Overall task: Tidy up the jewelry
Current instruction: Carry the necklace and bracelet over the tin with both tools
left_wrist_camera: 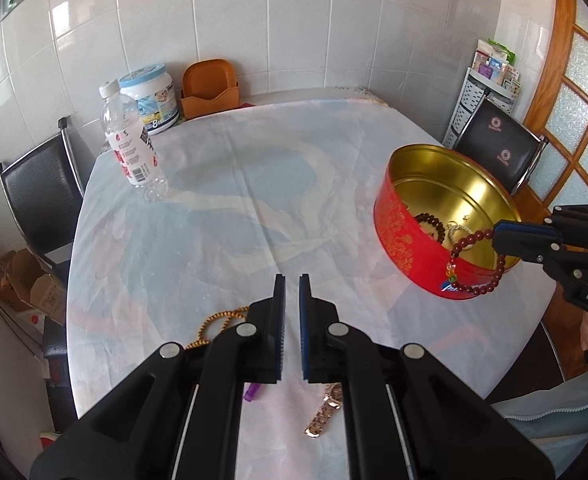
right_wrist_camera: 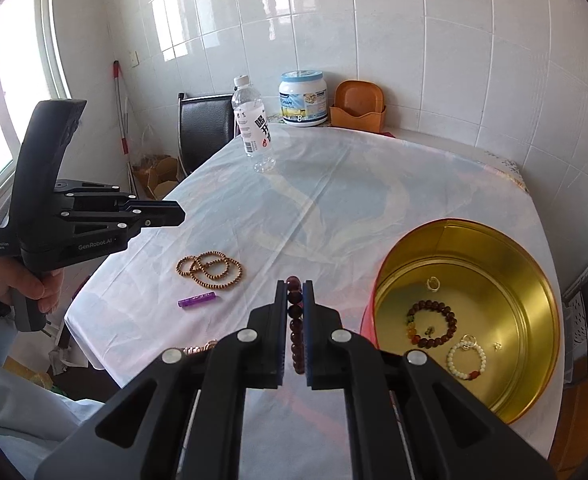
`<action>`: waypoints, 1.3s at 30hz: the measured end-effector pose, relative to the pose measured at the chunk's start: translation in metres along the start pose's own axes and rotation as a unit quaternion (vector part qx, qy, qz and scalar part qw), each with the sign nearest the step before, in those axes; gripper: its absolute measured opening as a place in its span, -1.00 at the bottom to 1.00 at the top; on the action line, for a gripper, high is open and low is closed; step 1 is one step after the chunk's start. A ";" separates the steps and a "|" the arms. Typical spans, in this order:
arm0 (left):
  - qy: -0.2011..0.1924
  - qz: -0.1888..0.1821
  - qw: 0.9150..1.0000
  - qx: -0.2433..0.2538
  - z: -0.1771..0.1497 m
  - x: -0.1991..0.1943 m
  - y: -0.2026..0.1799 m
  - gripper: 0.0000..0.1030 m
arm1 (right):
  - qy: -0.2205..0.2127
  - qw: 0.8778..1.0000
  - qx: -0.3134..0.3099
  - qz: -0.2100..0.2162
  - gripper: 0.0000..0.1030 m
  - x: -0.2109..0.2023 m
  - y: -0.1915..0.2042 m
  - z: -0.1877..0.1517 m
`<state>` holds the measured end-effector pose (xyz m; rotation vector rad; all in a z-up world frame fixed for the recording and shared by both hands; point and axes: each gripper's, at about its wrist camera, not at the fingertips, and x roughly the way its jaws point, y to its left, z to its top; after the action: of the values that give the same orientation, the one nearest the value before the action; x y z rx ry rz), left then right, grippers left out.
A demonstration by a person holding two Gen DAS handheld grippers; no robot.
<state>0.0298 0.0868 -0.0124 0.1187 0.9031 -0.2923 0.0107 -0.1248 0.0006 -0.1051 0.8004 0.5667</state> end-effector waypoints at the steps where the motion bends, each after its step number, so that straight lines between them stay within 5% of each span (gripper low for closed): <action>1: 0.009 0.003 1.000 -0.001 -0.005 0.006 0.007 -0.87 | 0.006 1.000 0.000 0.002 -0.84 0.007 0.004 0.001; 7: 0.075 0.004 0.997 0.011 -0.037 0.062 0.042 -0.76 | 0.052 0.999 -0.003 0.001 -0.84 0.047 0.030 0.005; 8: 0.090 0.003 0.996 0.016 -0.041 0.072 0.045 -0.32 | 0.059 0.998 -0.004 -0.002 -0.84 0.053 0.034 0.006; 9: 0.108 0.007 0.994 0.021 -0.045 0.084 0.048 0.43 | 0.067 0.998 -0.004 -0.005 -0.84 0.058 0.038 0.007; 11: 0.124 0.014 0.992 0.032 -0.050 0.101 0.052 0.62 | 0.080 0.997 -0.005 -0.010 -0.84 0.069 0.045 0.009; 23: 0.130 -0.033 0.990 0.053 -0.051 0.148 0.060 0.61 | 0.111 0.993 -0.008 -0.043 -0.84 0.094 0.063 0.015; 25: 0.118 -0.030 0.991 0.052 -0.050 0.144 0.061 0.14 | 0.110 0.993 -0.004 -0.047 -0.84 0.093 0.063 0.016; 26: 0.114 -0.037 0.992 0.045 -0.048 0.141 0.063 -0.81 | 0.109 0.993 -0.002 -0.049 -0.84 0.092 0.063 0.016; 28: 0.130 -0.072 0.989 -0.003 -0.044 0.141 0.074 -0.82 | 0.107 0.993 0.002 -0.051 -0.84 0.091 0.062 0.017; 31: 0.130 -0.074 0.989 -0.019 -0.040 0.134 0.079 -0.84 | 0.104 0.993 0.002 -0.051 -0.84 0.089 0.062 0.017; 39: 0.044 -0.082 0.995 -0.022 -0.006 0.070 0.065 -0.85 | 0.070 0.996 0.013 -0.048 -0.84 0.065 0.054 0.017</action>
<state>0.0850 0.1358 -0.0729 0.0166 1.0090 -0.4220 0.0296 -0.0460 -0.0268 -0.1608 0.9341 0.4617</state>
